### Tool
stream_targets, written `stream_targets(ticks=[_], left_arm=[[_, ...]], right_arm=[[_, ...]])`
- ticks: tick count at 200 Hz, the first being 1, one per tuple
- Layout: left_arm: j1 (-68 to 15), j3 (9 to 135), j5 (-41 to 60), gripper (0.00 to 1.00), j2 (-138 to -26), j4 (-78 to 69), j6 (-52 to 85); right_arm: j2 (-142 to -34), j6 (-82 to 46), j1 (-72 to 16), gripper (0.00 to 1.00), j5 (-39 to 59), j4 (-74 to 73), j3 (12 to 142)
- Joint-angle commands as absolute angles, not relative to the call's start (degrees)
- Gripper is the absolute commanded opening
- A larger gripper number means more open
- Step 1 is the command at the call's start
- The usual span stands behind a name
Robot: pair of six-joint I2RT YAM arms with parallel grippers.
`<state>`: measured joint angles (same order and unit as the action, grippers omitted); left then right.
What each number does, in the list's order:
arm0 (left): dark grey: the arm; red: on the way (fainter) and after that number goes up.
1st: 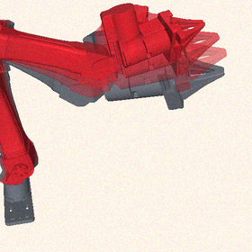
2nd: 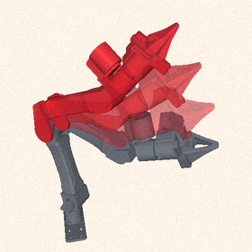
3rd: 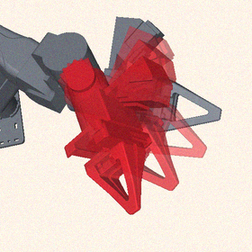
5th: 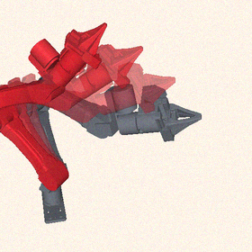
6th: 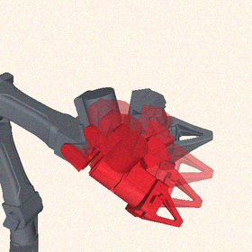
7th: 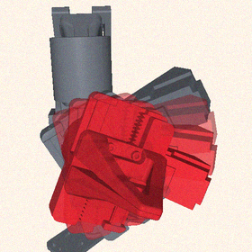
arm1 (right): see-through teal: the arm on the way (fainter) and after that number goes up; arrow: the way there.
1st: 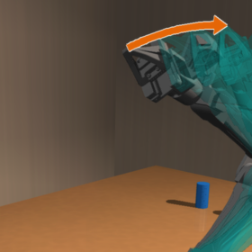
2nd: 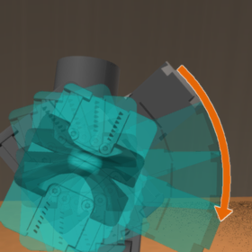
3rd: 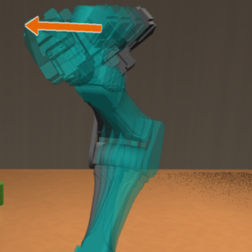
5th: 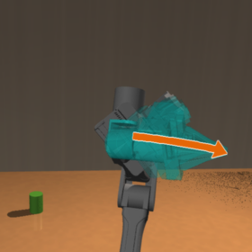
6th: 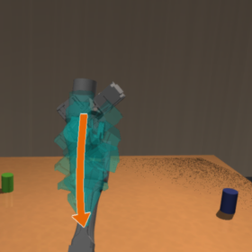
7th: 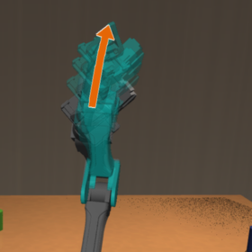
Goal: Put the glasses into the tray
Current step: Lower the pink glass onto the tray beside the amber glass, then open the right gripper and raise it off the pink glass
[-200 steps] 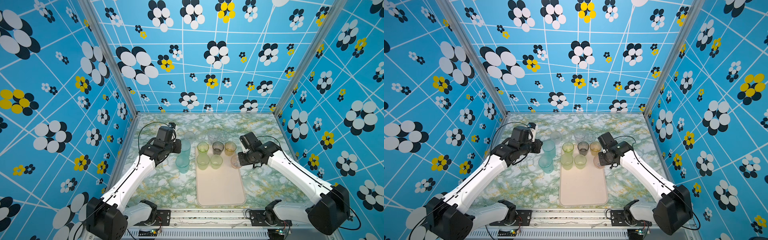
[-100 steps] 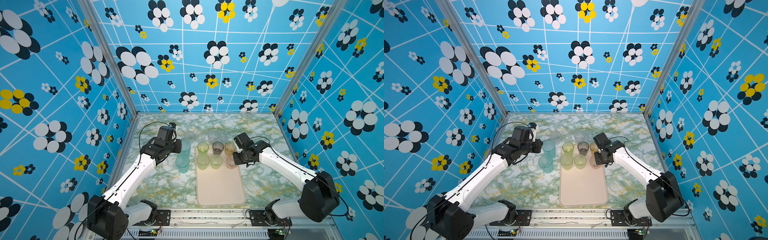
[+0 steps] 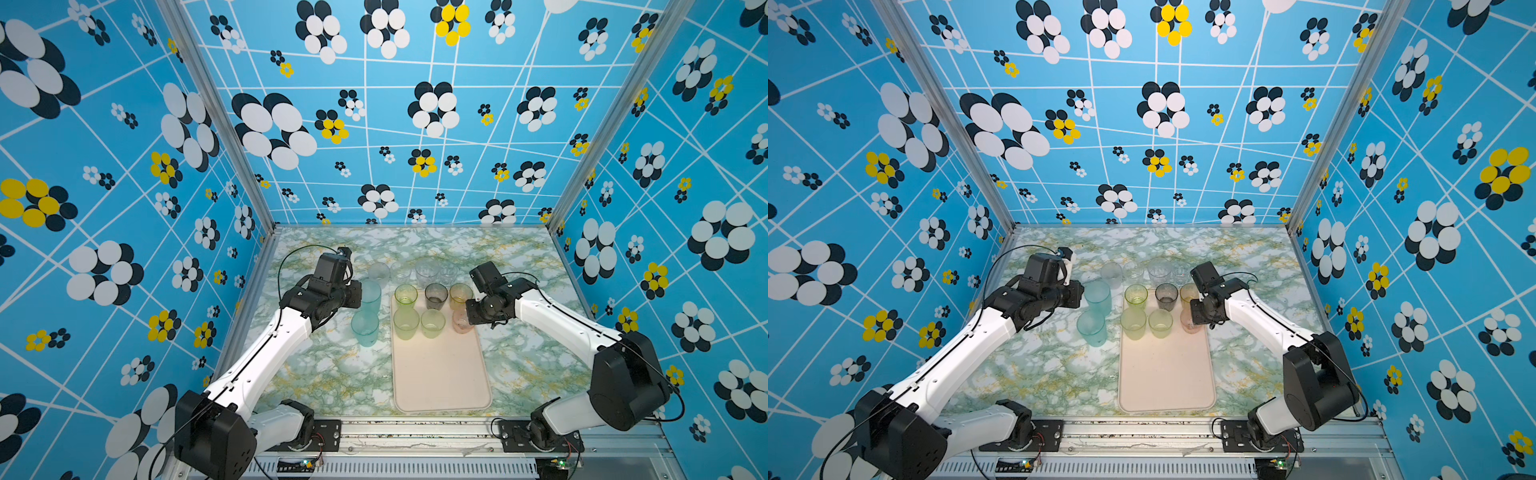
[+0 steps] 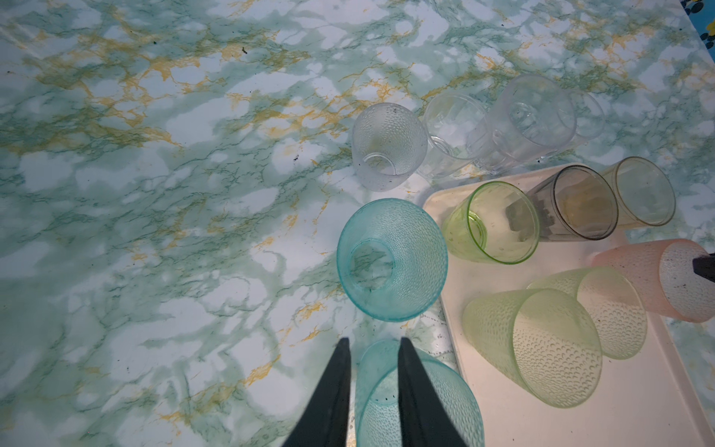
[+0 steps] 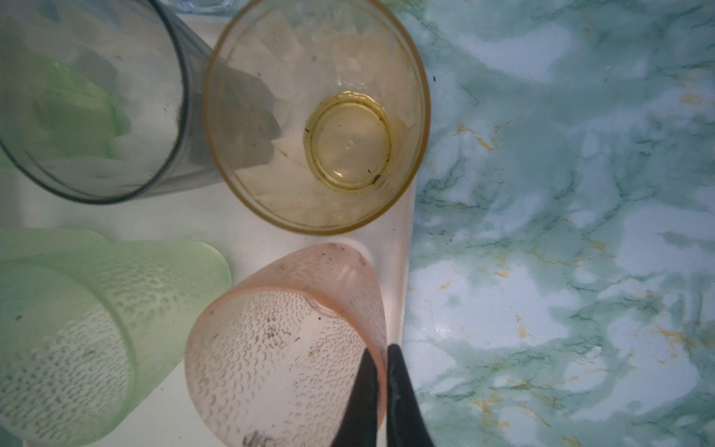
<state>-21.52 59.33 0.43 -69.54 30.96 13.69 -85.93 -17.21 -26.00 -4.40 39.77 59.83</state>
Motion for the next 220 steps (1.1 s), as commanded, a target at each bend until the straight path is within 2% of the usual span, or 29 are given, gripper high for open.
stream_targets(ticks=[1, 47, 89, 220], left_arm=[[-21.81, 60.82, -0.19, 0.25, -68.99, 32.34, 12.57], [-21.8, 60.99, -0.37, 0.26, -69.17, 32.96, 12.48], [-21.81, 60.99, -0.53, 0.26, -69.17, 33.15, 12.48], [-21.93, 60.34, -0.16, 0.25, -69.35, 32.05, 12.66]], right_arm=[[-86.91, -17.14, -25.66, 0.06, -2.92, 39.09, 60.34], [-87.29, -17.31, -25.05, 0.1, -2.75, 39.35, 59.88], [-87.01, -17.31, -24.77, 0.18, -2.76, 39.42, 59.85], [-83.48, -16.57, -24.78, 0.26, -1.67, 40.29, 60.34]])
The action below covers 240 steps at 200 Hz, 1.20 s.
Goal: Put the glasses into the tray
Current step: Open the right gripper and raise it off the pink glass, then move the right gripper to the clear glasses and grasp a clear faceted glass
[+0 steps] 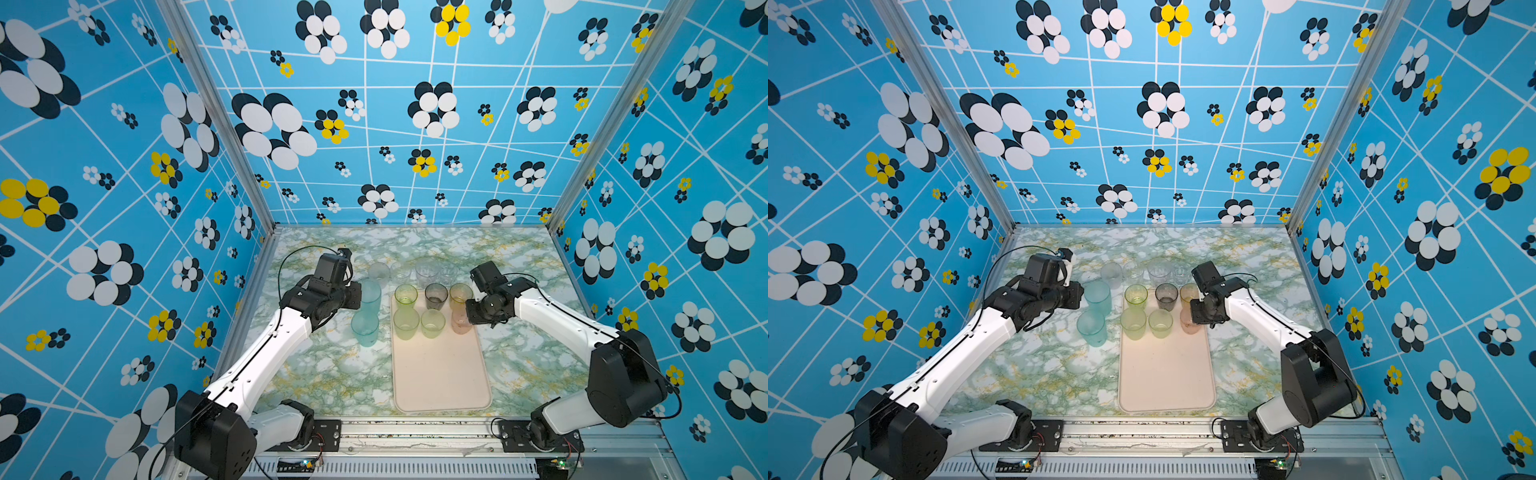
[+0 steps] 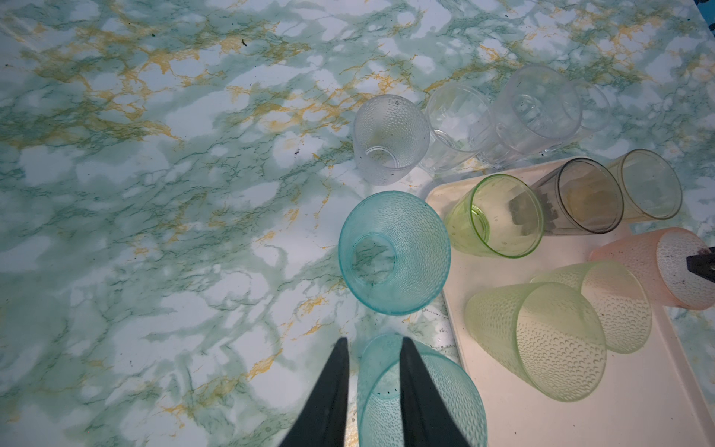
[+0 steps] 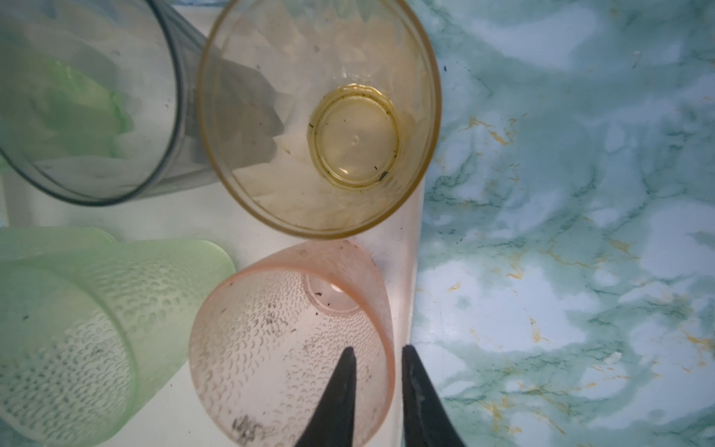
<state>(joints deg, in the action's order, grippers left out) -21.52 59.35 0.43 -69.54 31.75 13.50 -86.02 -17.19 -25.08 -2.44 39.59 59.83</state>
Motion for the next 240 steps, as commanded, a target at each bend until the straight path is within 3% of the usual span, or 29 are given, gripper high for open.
stream_targets(ticks=[1, 41, 121, 240], left_arm=[[-22.0, 60.32, -0.17, 0.25, -69.35, 32.02, 12.66], [-23.41, 59.94, -1.07, 0.25, -69.21, 30.6, 13.3], [-34.28, 59.59, -5.88, 0.26, -74.86, 19.62, 15.2], [-35.51, 63.46, -5.39, 0.26, -76.03, 20.76, 14.77]], right_arm=[[-83.45, -16.55, -24.74, 0.26, -1.67, 40.32, 60.4], [-79.75, -15.96, -24.78, 0.3, -2.99, 42.26, 61.98], [-78.34, -13.0, -23.41, 0.32, -4.26, 43.44, 68.88], [-104.46, -6.69, -19.21, 0.28, -2.09, 45.62, 97.9]])
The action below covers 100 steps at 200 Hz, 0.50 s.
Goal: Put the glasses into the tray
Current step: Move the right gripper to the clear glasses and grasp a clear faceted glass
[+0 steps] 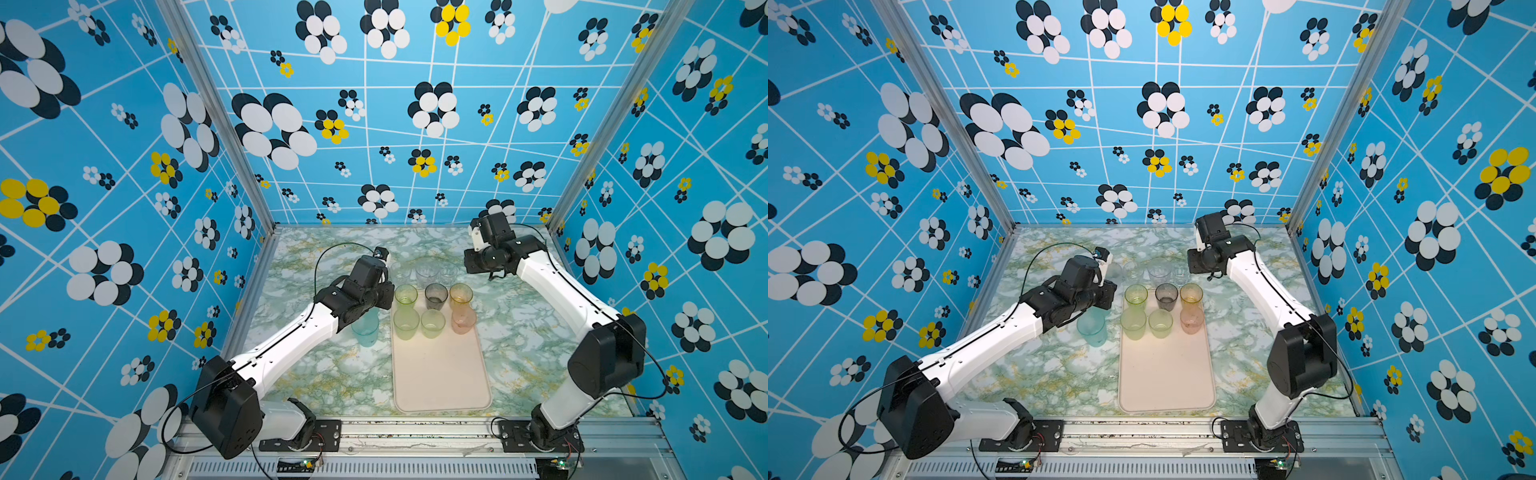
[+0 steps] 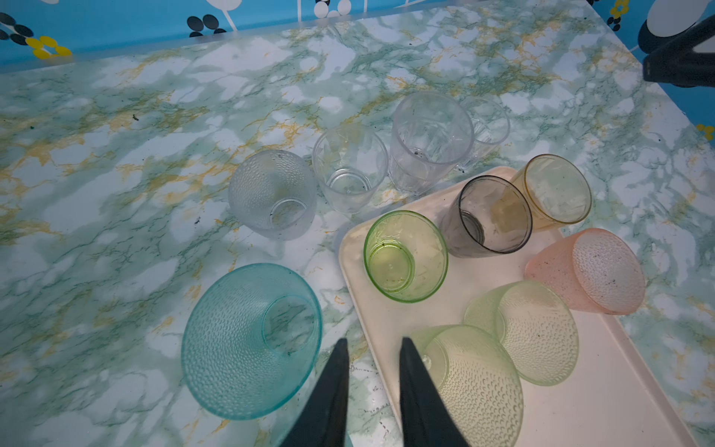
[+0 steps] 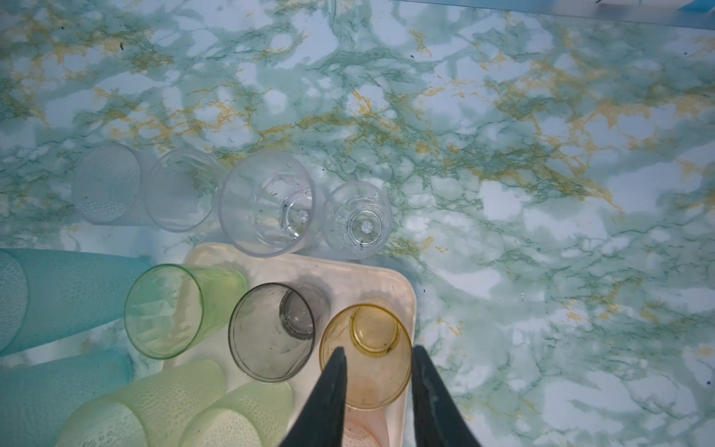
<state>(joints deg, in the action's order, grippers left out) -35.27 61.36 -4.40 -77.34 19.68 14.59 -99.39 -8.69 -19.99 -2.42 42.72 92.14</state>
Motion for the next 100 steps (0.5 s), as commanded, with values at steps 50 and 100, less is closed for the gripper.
stream_targets(ticks=[50, 100], left_arm=[[-35.24, 63.14, -6.02, 0.26, -75.5, 21.4, 14.63], [-34.56, 62.44, -6.24, 0.26, -74.89, 21.53, 14.57]], right_arm=[[-115.69, -6.06, -18.33, 0.25, -1.59, 50.74, 107.75], [-120.62, -6.06, -17.94, 0.25, -0.7, 52.44, 111.51]])
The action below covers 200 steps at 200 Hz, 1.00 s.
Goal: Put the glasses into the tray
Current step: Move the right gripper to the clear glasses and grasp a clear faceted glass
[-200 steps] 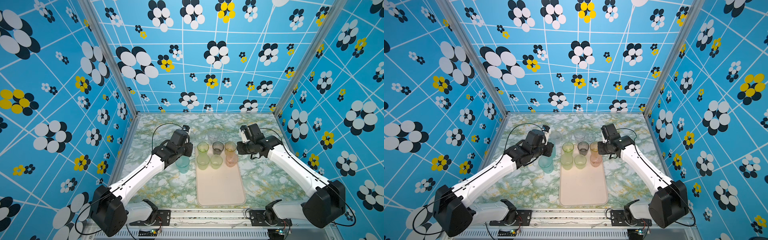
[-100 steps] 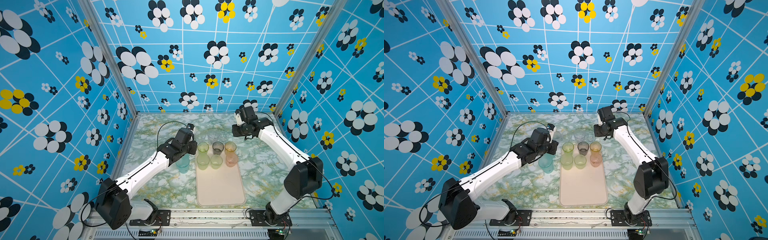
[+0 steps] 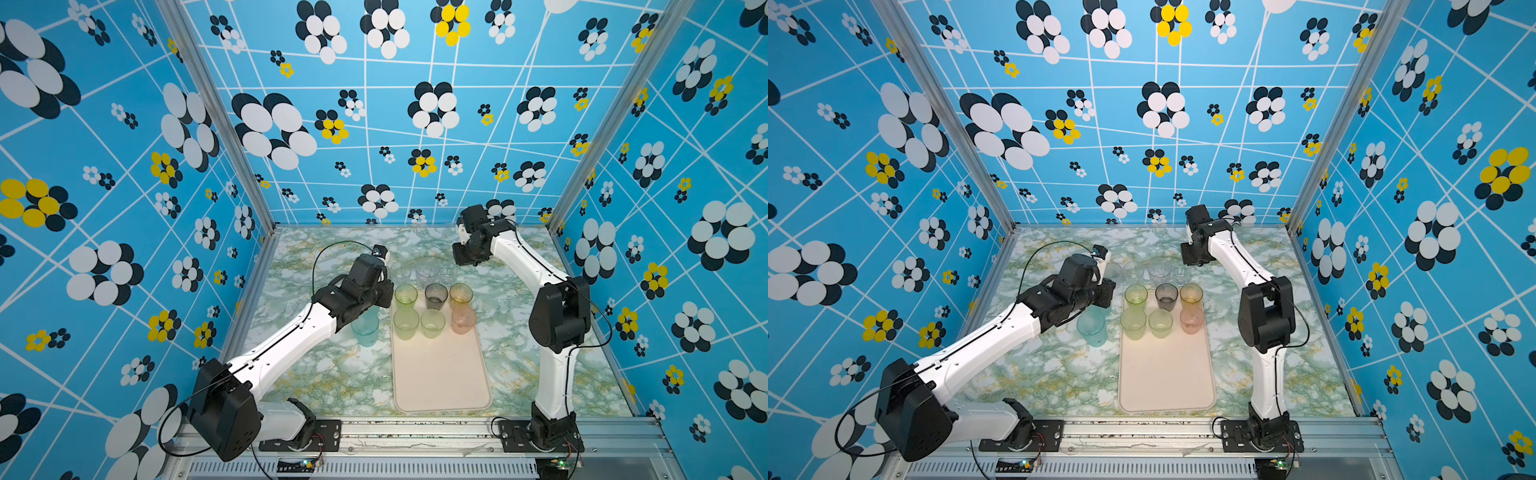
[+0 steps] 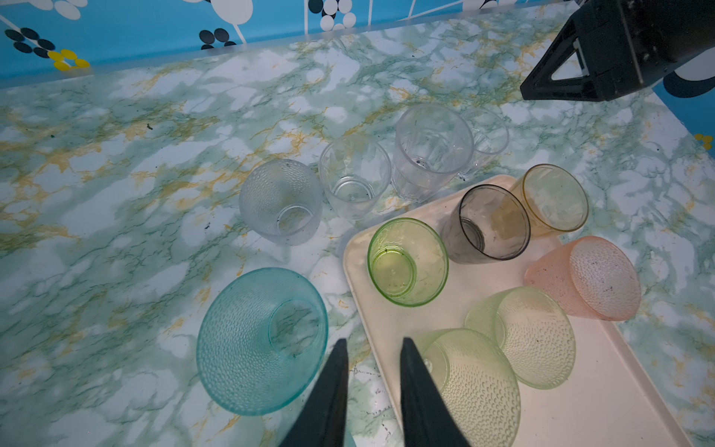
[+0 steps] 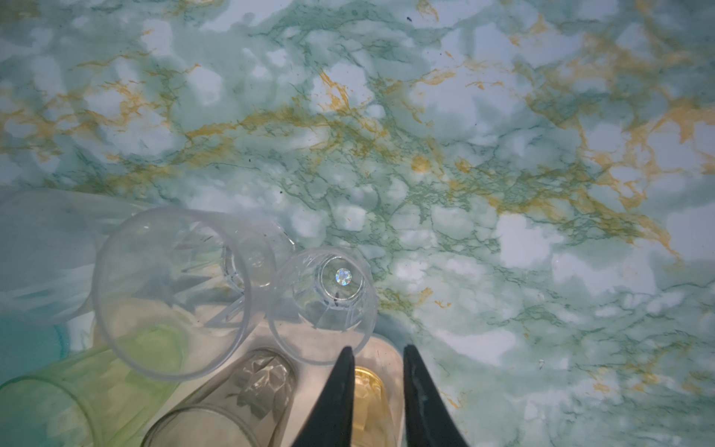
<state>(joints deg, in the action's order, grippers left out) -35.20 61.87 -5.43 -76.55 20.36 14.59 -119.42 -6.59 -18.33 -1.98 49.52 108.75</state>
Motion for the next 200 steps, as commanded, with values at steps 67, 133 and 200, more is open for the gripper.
stream_targets(ticks=[67, 133, 200], left_arm=[[-33.64, 61.26, -6.06, 0.26, -73.83, 21.71, 14.76], [-33.48, 61.16, -5.98, 0.26, -73.83, 21.97, 14.77], [-33.05, 60.98, -5.8, 0.26, -74.13, 21.98, 14.72]], right_arm=[[-123.03, -6.06, -17.84, 0.24, -0.1, 52.82, 111.49], [-125.53, -6.06, -17.53, 0.22, 0.26, 53.0, 112.23], [-127.72, -5.98, -17.38, 0.21, 0.87, 53.23, 113.02]])
